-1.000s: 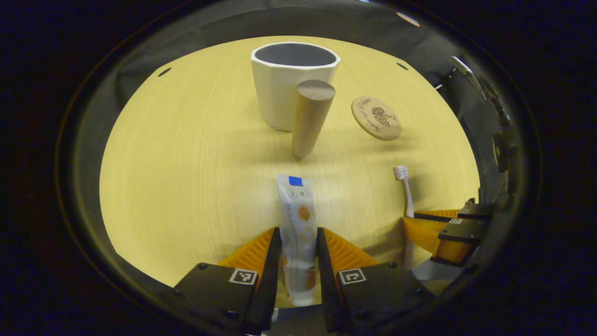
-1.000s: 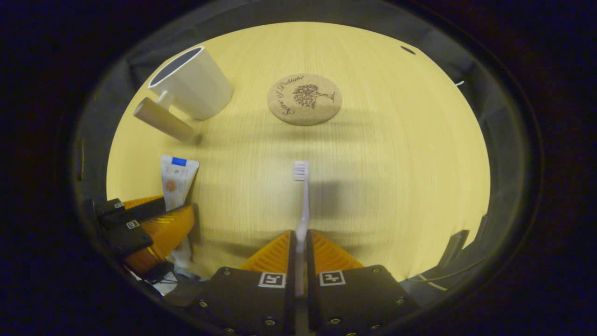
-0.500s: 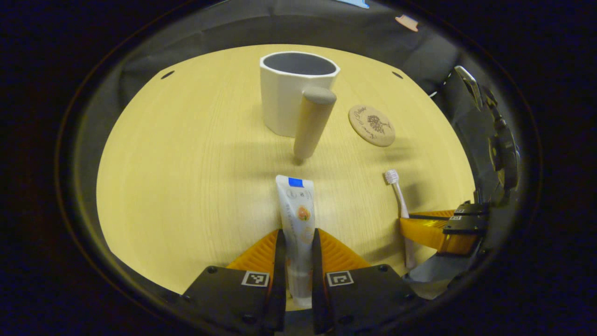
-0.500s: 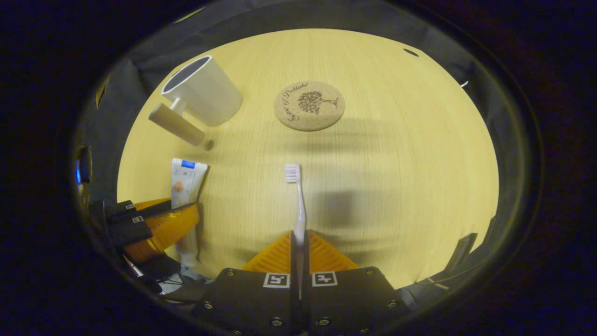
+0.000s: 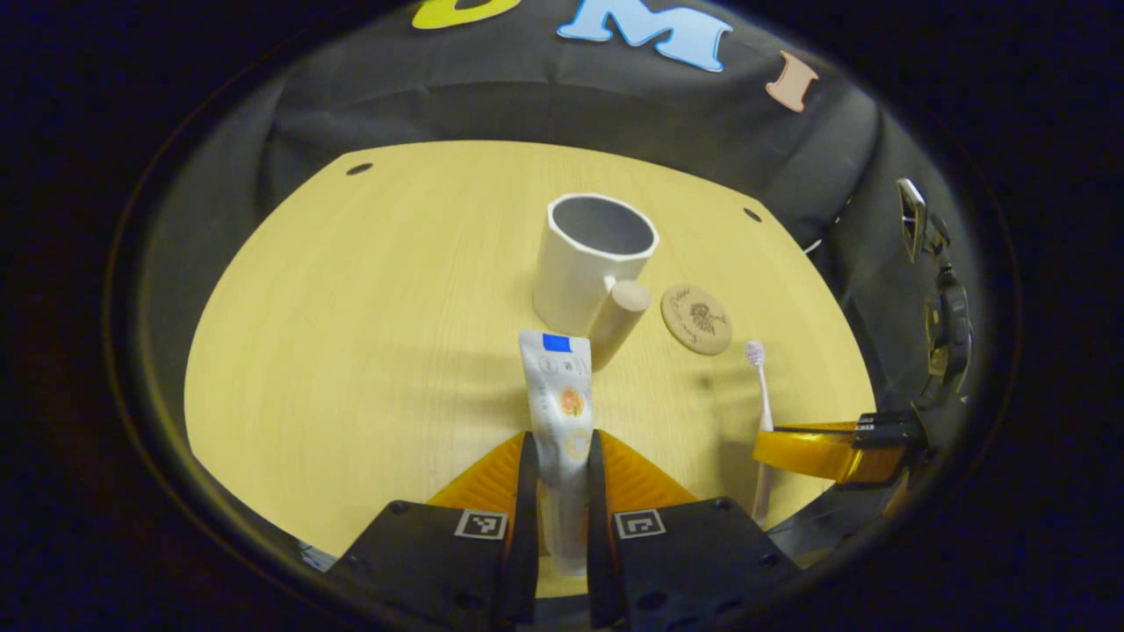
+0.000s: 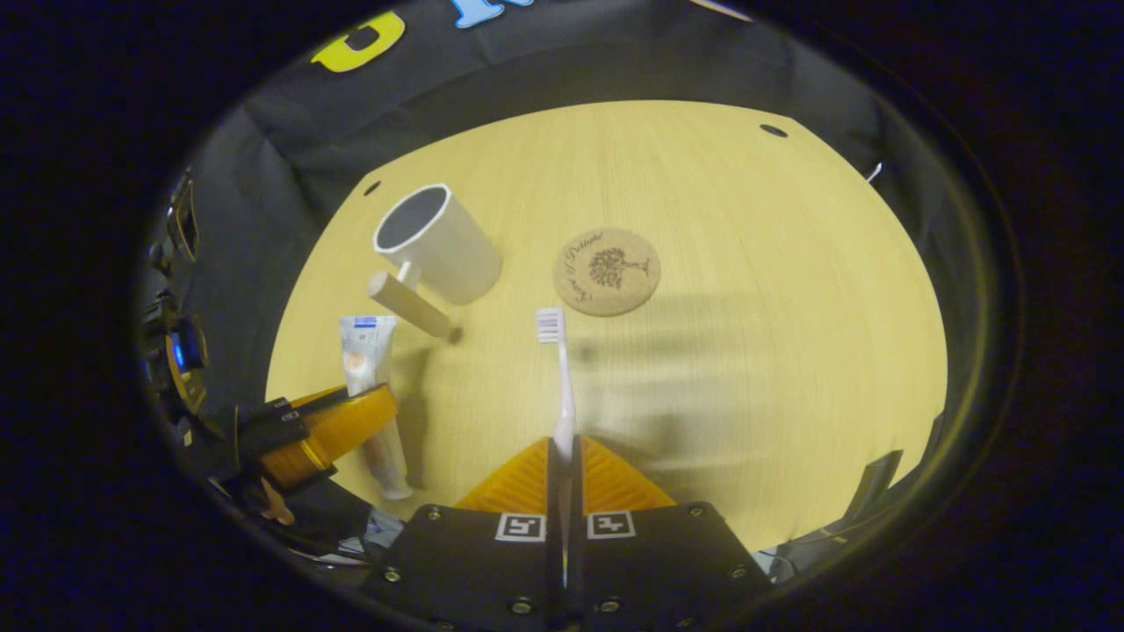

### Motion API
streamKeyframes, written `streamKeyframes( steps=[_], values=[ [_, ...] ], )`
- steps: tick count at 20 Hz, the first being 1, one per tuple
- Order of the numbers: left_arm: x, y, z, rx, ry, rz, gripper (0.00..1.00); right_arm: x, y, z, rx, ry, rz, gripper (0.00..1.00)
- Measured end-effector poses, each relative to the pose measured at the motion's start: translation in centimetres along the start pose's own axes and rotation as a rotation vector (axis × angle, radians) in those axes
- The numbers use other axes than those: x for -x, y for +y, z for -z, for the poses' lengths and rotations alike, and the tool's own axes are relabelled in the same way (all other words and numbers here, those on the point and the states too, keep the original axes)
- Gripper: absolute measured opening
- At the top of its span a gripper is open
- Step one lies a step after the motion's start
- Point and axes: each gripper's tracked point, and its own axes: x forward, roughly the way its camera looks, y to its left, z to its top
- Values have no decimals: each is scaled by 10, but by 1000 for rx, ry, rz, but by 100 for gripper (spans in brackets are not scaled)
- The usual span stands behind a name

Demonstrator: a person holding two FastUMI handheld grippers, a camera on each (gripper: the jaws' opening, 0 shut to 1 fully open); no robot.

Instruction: Put the toothbrush and toothpaste on the desktop into the cup, then pick up the cup and place it on the coaster on the desktop.

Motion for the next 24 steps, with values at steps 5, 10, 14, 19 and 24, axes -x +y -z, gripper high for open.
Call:
streamKeyframes(
  steps=[5, 10, 14, 19, 24],
  values=[
    [17, 8, -50, -4, -156, -17, 29, 18, 12, -34, 33, -130, -49, 2],
    [38, 11, -91, 13, -316, -20, 30, 35, 24, -65, 47, -252, -104, 3],
    [50, 9, -139, 11, -450, -8, 30, 49, 31, -88, 72, -341, -129, 3],
    [57, -8, -196, 0, -614, 26, 30, 60, 31, -103, 80, -394, -144, 2],
    [53, -31, -242, -29, -738, 93, 29, 63, 19, -106, 72, -412, -105, 3]
  ],
)
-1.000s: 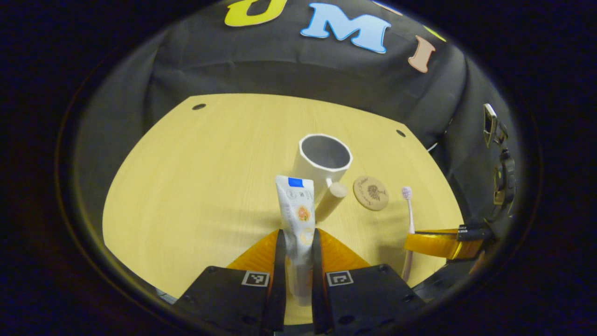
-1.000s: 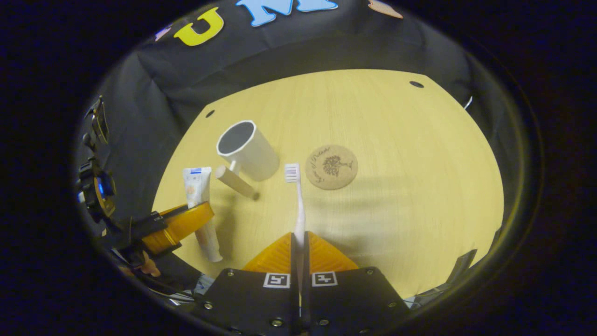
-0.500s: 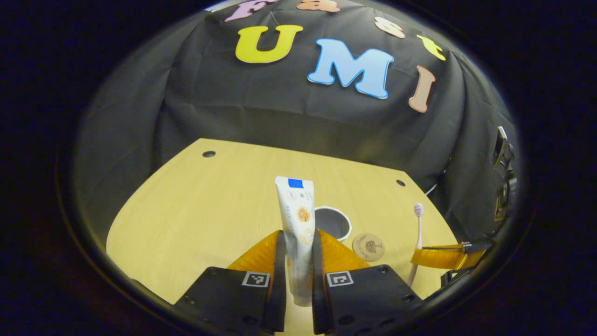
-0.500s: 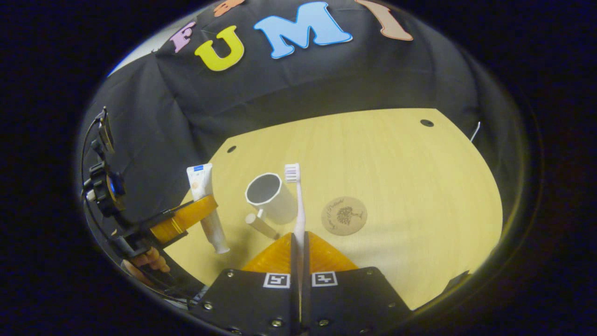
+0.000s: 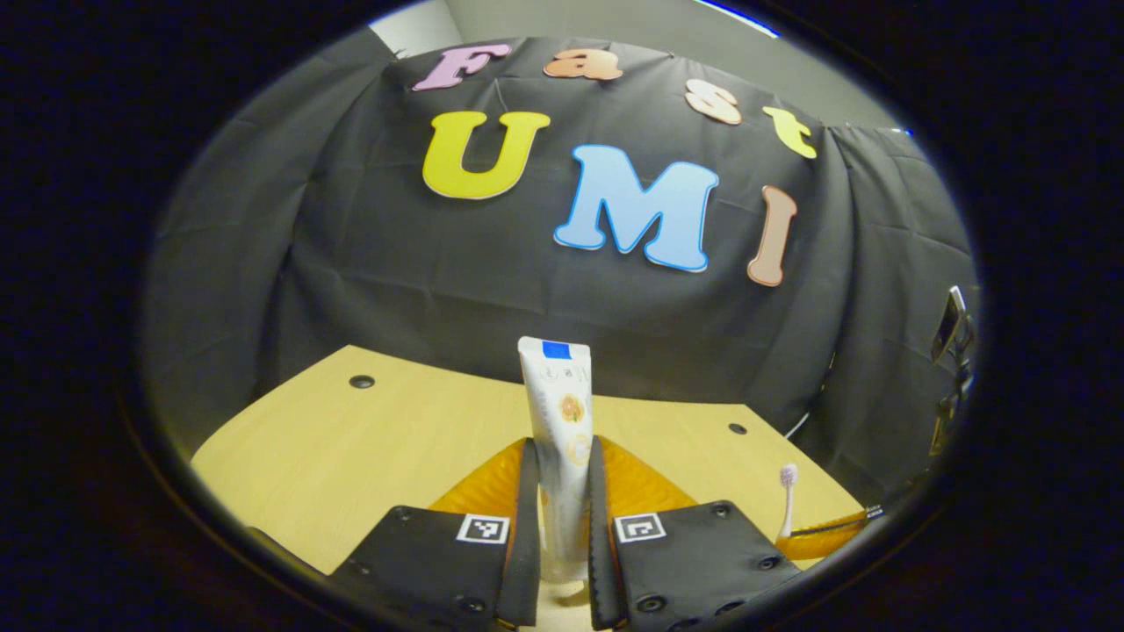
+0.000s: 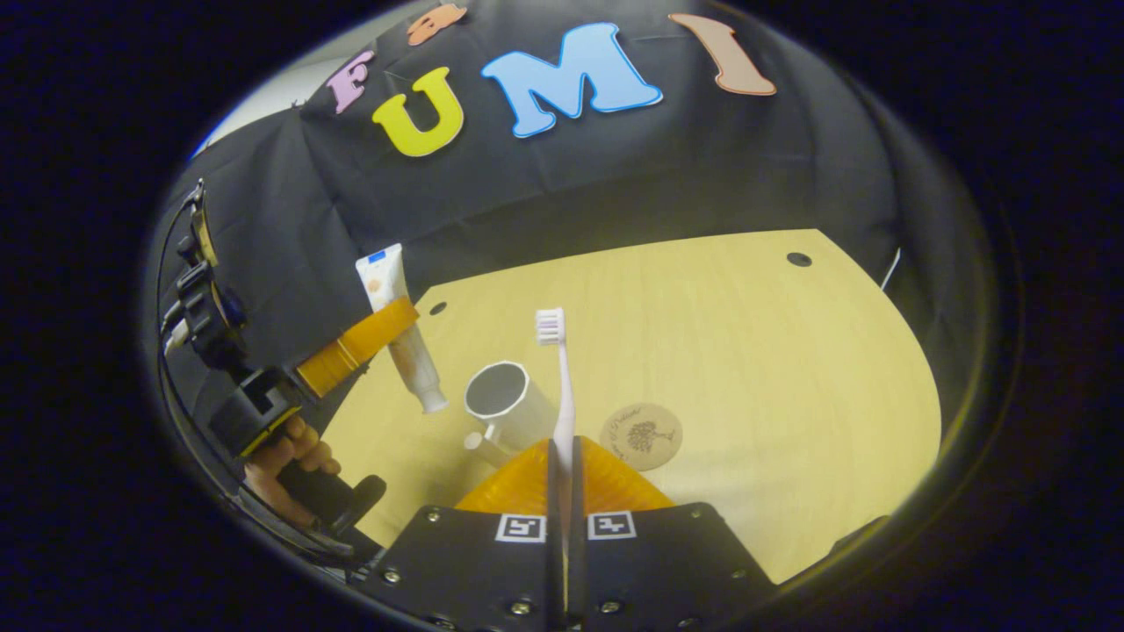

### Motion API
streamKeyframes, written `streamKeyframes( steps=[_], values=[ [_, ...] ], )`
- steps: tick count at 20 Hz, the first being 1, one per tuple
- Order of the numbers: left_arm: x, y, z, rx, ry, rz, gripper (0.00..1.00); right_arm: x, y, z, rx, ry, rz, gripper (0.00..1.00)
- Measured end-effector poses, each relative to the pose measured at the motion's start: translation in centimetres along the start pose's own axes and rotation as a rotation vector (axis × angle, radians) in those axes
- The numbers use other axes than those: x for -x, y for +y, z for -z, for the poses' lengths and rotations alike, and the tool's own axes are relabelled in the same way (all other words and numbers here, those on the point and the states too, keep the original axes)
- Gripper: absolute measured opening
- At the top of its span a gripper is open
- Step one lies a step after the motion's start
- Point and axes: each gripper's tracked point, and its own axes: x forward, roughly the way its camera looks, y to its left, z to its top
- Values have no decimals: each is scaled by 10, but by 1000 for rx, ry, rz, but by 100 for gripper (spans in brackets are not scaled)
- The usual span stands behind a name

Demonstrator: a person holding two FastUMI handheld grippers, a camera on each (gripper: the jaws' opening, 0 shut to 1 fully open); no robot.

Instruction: Put the toothbrush and toothpaste on the desktop into the cup, then pick up the cup and place it on the coaster on the desktop.

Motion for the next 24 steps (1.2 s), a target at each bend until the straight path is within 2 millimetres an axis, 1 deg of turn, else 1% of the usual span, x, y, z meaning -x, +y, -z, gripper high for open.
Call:
streamKeyframes(
  steps=[1, 4, 6, 8, 10, 14, 15, 16, 18, 20, 21, 24],
  values=[
    [-6, -3, 0, 4, -7, 9, 29, 2, -2, -1, 0, -4, 4, 3],
    [-23, -9, 11, 27, 4, 31, 29, 6, -6, -1, -2, -16, 23, 3],
    [-34, -9, 23, 33, 24, 35, 30, 6, -9, -1, -1, -22, 37, 3],
    [-44, -10, 36, 34, 48, 34, 30, 8, -10, 3, -1, -18, 46, 3],
    [-49, -9, 51, 19, 68, 31, 30, 9, -9, 6, -3, -11, 46, 3],
    [-50, -11, 85, -58, 115, 39, 29, 9, -5, 6, -6, -12, 34, 3],
    [-50, -8, 93, -82, 130, 23, 29, 8, -4, 5, -11, -13, 25, 3],
    [-49, -7, 96, -96, 138, 21, 30, 6, -1, 4, -15, -14, 17, 3],
    [-50, -6, 110, -102, 173, 17, 34, 3, 1, 0, -13, -16, 10, 3],
    [-48, -5, 118, -110, 194, 17, 37, -1, 5, -7, -7, -25, 1, 3],
    [-48, -7, 115, -128, 182, 18, 39, -4, 6, -12, -7, -32, 1, 3],
    [-46, -9, 116, -157, 193, 34, 44, -13, 13, -26, -15, -59, -15, 3]
  ],
)
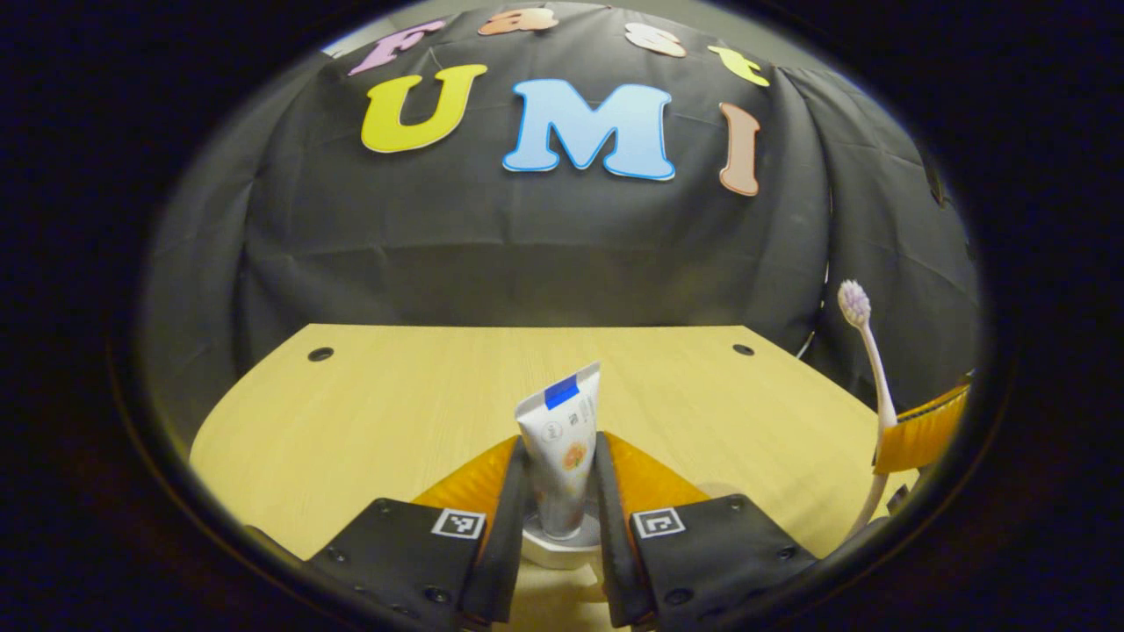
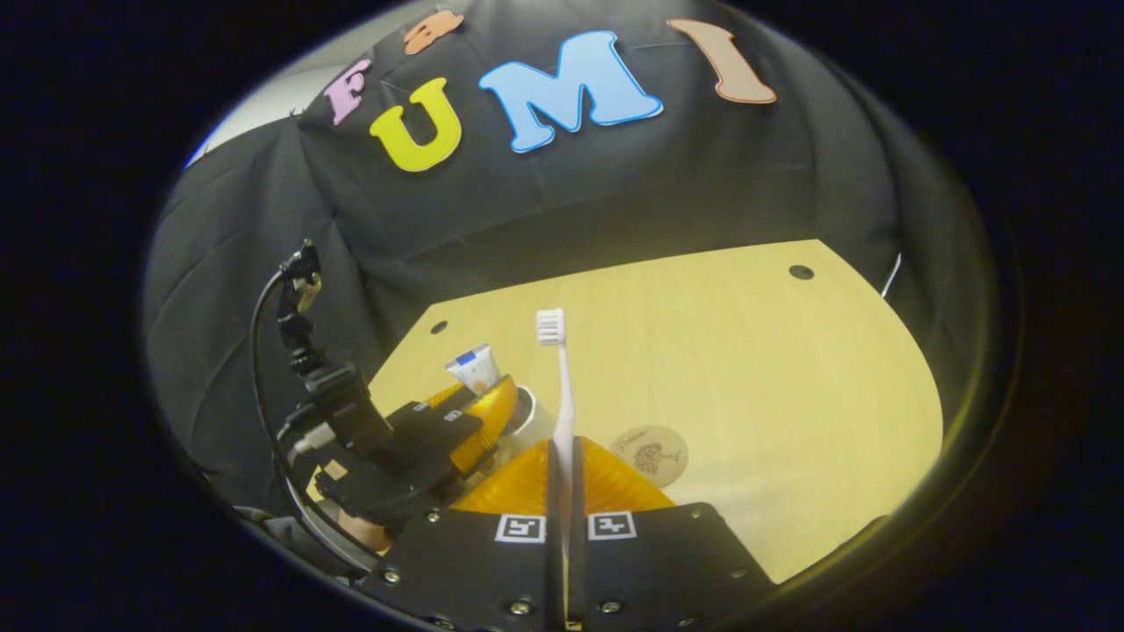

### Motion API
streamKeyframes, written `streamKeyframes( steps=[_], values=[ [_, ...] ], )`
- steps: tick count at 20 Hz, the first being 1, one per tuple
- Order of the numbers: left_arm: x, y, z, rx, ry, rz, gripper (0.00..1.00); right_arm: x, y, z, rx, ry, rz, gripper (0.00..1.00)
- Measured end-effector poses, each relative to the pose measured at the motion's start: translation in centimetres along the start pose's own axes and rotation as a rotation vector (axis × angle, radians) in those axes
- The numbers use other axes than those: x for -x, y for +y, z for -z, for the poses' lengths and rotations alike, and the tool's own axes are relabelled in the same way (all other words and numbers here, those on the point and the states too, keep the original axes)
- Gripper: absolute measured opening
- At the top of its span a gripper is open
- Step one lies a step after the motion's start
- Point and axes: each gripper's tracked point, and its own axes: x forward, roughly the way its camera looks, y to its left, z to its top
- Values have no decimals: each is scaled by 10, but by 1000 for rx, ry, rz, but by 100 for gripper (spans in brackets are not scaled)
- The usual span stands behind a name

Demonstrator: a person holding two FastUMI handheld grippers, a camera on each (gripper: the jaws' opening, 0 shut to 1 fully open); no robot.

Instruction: Put the toothbrush and toothpaste on the desktop into the cup, then pick up the cup and place it on the coaster on the desktop.

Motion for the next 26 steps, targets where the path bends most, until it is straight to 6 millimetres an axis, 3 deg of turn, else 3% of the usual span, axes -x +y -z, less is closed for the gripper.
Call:
streamKeyframes(
  steps=[3, 8, 10, 11, 12, 16, 18, 19, 20, 23, 24, 26],
  values=[
    [5, 2, 0, -5, 6, 4, 45, -11, 7, -19, 4, -41, -15, 3],
    [31, 11, -10, 9, 12, 13, 76, -40, 26, -45, -30, -109, -79, 3],
    [45, 17, -12, 12, 21, 12, 72, -51, 34, -54, -52, -143, -102, 3],
    [52, 19, -13, 13, 26, 18, 74, -57, 37, -59, -65, -158, -110, 3],
    [58, 21, -12, 12, 31, 15, 83, -63, 39, -63, -80, -171, -116, 3],
    [76, 27, -6, 18, 64, 32, 88, -85, 46, -77, -118, -225, -116, 3],
    [82, 27, -1, 31, 84, 40, 84, -96, 46, -76, -120, -232, -104, 3],
    [85, 28, 2, 38, 94, 41, 92, -102, 46, -74, -117, -229, -96, 3],
    [86, 29, 5, 45, 102, 42, 84, -106, 46, -72, -114, -233, -90, 3],
    [90, 28, 13, 65, 126, 52, 84, -120, 45, -63, -96, -228, -64, 3],
    [90, 29, 16, 69, 133, 51, 92, -125, 44, -59, -97, -219, -59, 3],
    [93, 28, 20, 79, 144, 55, 92, -130, 45, -49, -104, -196, -53, 3]
  ],
)
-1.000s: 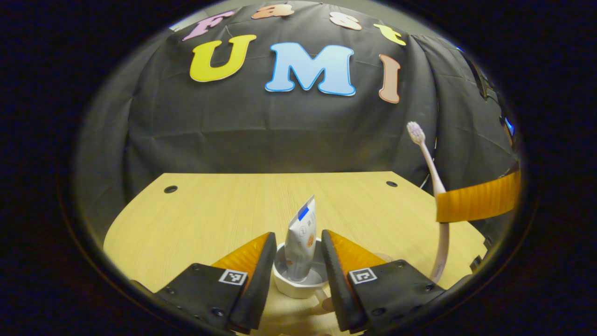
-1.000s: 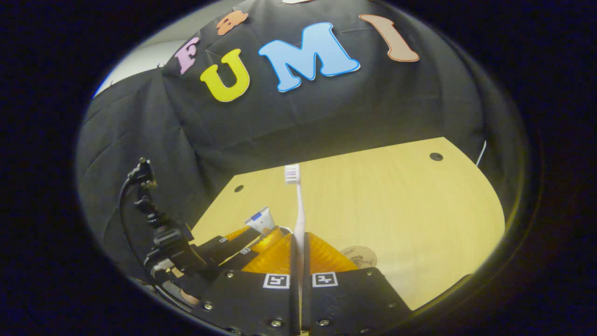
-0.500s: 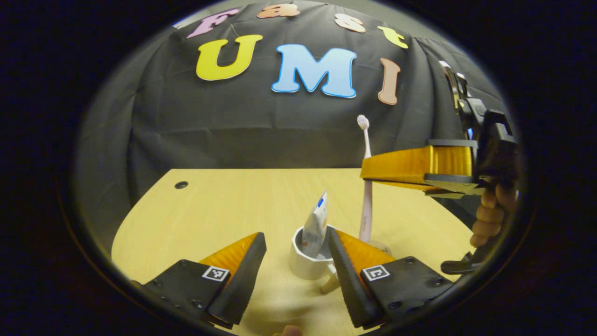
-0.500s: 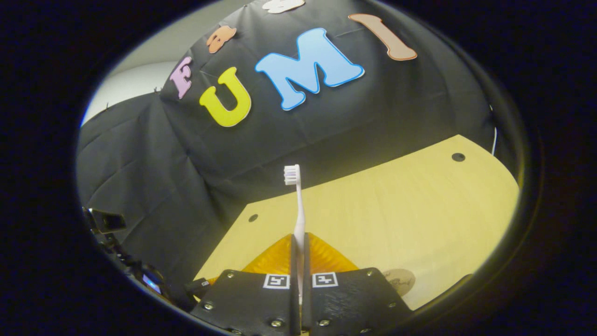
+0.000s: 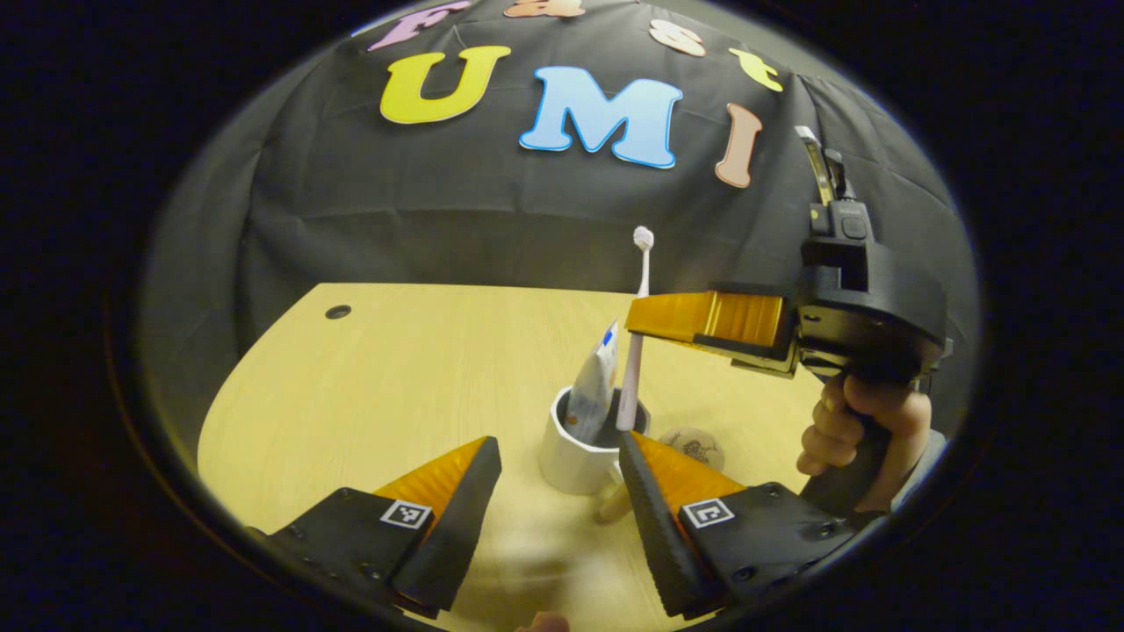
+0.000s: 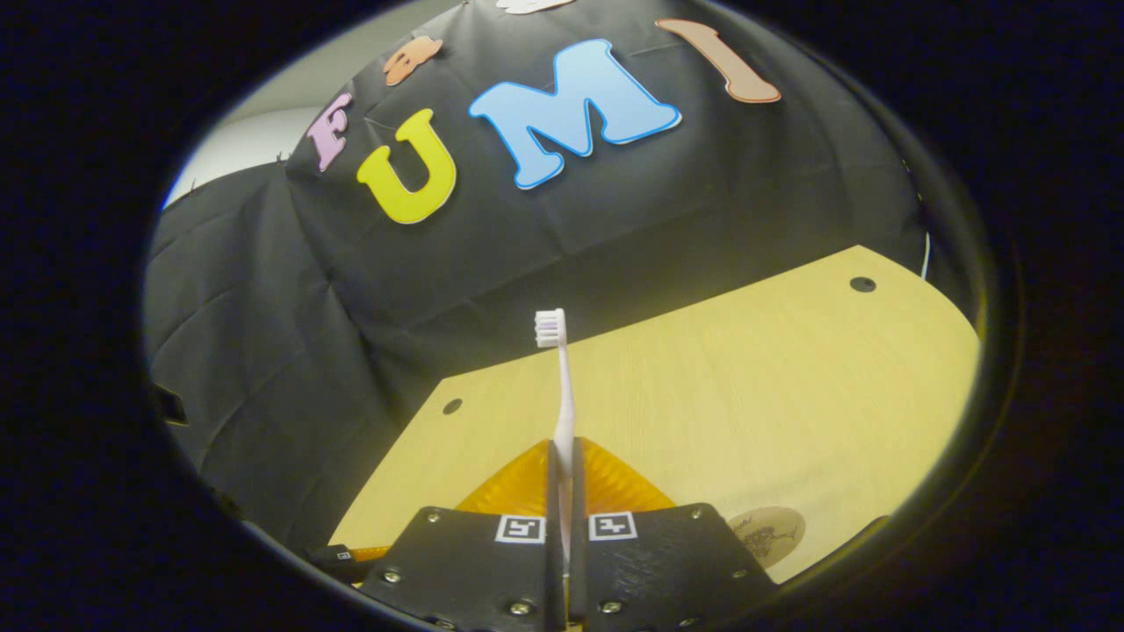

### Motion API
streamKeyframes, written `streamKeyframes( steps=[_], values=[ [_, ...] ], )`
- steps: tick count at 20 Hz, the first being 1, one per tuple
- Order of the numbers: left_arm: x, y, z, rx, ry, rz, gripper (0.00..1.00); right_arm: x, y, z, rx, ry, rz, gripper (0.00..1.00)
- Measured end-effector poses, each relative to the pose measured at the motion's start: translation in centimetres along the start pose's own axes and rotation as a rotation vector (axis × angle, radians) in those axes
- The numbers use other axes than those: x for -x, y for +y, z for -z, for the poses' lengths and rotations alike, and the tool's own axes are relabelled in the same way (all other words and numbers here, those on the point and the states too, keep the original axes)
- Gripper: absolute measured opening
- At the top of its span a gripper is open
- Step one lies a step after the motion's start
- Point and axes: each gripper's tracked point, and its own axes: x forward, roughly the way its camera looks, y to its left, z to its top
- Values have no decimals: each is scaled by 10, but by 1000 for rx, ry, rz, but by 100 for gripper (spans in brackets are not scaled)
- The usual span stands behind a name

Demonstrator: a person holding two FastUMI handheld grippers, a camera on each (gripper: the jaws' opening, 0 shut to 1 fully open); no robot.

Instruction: Put the toothbrush and toothpaste on the desktop into the cup, then pick up the cup and place it on the coaster on the desktop.

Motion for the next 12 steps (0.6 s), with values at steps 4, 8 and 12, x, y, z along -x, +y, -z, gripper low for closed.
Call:
streamKeyframes(
  steps=[4, 8, 12],
  values=[
    [-1, -4, 6, 16, 16, 8, 89, 3, 0, 11, 17, 24, -3, 5],
    [1, -9, 7, 24, 23, 10, 89, 9, 0, 20, 29, 67, -14, 11],
    [3, -17, 8, 29, 30, 12, 84, 18, 0, 20, 40, 82, -27, 52]
  ],
)
